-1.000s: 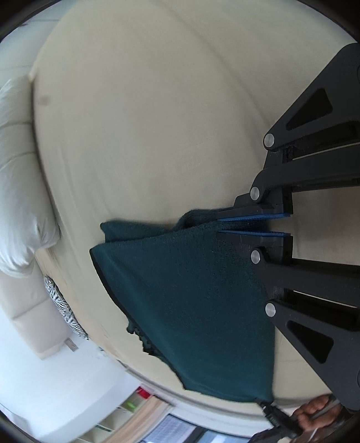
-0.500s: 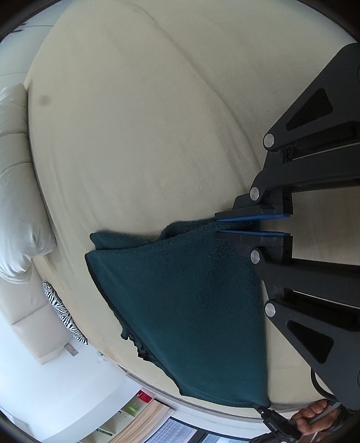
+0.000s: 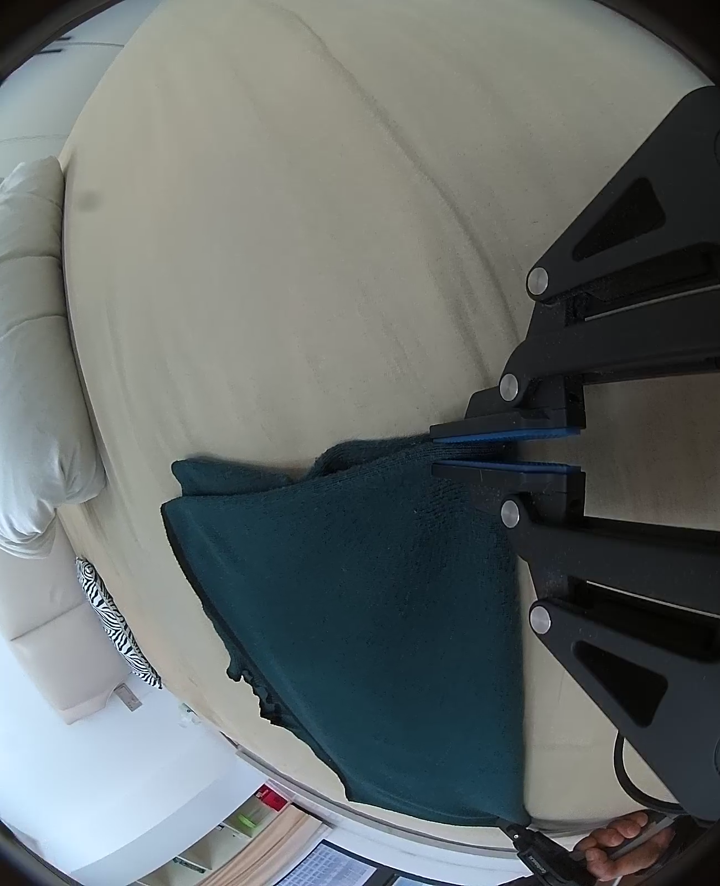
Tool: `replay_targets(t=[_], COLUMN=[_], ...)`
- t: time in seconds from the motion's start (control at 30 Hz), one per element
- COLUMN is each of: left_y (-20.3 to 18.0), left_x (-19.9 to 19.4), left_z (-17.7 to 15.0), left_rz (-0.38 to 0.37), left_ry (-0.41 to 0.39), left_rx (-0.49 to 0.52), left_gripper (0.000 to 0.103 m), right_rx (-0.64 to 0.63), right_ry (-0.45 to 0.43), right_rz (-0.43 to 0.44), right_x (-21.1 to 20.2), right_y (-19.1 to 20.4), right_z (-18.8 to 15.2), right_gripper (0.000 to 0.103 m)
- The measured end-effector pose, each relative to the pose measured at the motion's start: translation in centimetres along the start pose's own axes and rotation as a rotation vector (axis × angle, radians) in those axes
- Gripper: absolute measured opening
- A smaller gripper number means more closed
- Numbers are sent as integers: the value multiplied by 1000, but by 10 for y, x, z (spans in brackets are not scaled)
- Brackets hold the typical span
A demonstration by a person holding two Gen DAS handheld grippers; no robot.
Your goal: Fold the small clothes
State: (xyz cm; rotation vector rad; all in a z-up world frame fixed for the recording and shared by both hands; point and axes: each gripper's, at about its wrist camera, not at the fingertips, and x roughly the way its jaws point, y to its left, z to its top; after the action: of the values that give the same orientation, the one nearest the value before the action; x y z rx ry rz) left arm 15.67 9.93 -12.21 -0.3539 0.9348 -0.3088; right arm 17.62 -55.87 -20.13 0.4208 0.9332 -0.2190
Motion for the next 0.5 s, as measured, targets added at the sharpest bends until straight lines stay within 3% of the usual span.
replay_targets(t=[0.47,0.5], left_y=[13,12], left_x=[-3,-5], left_z=[2,3], left_rz=[-41,-42], left_ry=[3,2], left_rx=[-73,-78], left_gripper=[10,17], right_rx=[10,18], right_ry=[7,3], right_rz=[40,45], right_x=[-3,-4], right_y=[-6,-6], right_z=[-1,-1], right_gripper=[5,5])
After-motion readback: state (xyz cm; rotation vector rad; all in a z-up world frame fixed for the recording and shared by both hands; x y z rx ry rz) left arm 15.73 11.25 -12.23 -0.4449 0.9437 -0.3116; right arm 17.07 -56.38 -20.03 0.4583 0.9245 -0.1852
